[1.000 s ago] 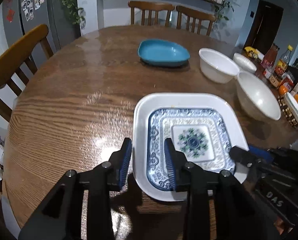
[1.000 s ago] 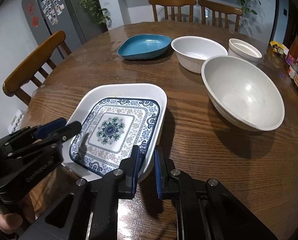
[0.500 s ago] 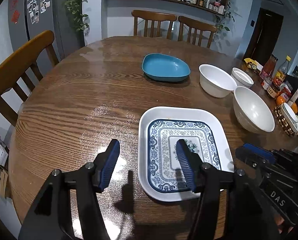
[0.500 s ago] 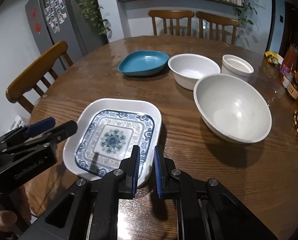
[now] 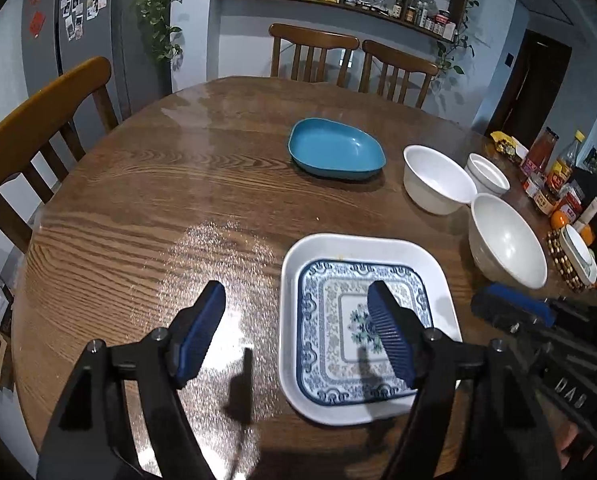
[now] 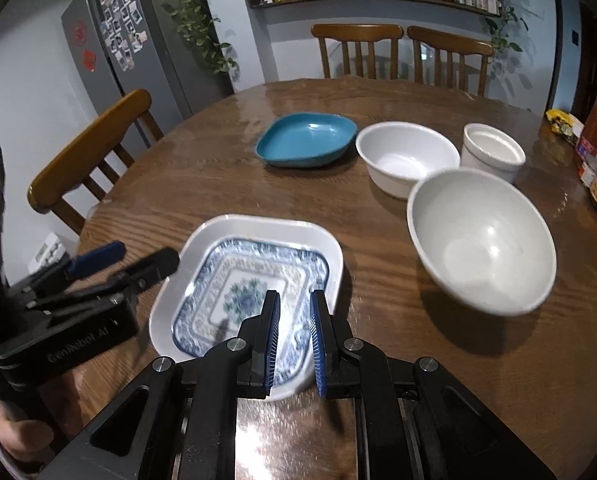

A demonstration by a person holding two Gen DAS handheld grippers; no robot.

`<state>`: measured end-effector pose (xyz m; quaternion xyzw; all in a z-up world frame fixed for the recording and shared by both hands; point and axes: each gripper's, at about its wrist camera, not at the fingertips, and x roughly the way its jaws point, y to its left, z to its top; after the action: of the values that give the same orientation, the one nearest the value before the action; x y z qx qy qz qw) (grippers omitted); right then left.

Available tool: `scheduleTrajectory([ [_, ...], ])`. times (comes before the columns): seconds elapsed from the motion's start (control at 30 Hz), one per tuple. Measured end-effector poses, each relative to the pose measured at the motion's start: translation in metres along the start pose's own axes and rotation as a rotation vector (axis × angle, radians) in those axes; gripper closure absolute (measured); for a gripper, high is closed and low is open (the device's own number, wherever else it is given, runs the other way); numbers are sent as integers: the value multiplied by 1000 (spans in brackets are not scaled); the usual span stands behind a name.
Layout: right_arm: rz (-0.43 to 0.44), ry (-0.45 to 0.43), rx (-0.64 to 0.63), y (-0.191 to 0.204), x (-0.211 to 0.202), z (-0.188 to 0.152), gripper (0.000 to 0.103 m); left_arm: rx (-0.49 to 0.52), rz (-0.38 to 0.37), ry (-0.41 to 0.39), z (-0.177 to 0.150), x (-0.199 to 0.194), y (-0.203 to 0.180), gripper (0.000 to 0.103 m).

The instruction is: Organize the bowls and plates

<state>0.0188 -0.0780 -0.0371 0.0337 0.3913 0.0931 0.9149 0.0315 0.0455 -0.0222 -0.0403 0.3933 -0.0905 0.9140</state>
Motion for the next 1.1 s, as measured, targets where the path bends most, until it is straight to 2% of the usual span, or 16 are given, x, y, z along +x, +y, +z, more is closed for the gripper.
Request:
scheduleTrajectory([
  [0.1, 40, 3, 17, -2, 5, 18, 89, -49, -8, -7, 11, 6, 8, 30],
  [0.3, 111, 76, 77, -4, 37, 59, 89, -140, -23, 8, 32, 27, 24, 30],
  [0.57, 114, 185, 218, -21, 98, 109, 89, -164, -16, 68, 82, 64, 33, 30],
  [0.8, -41, 202, 213, -31, 131, 142, 89, -116, -20, 141, 122, 114, 21, 30],
  [0.87, -61, 208, 213, -38, 137, 153, 89, -97, -7, 159, 130, 130, 16, 30],
  [0.97, -79, 220, 202, -43, 147, 165, 89, -101, -8, 184, 136, 148, 16, 30],
  [1.1, -155, 254, 170, -51, 164, 176, 89, -86, -20, 201, 138, 160, 12, 30],
])
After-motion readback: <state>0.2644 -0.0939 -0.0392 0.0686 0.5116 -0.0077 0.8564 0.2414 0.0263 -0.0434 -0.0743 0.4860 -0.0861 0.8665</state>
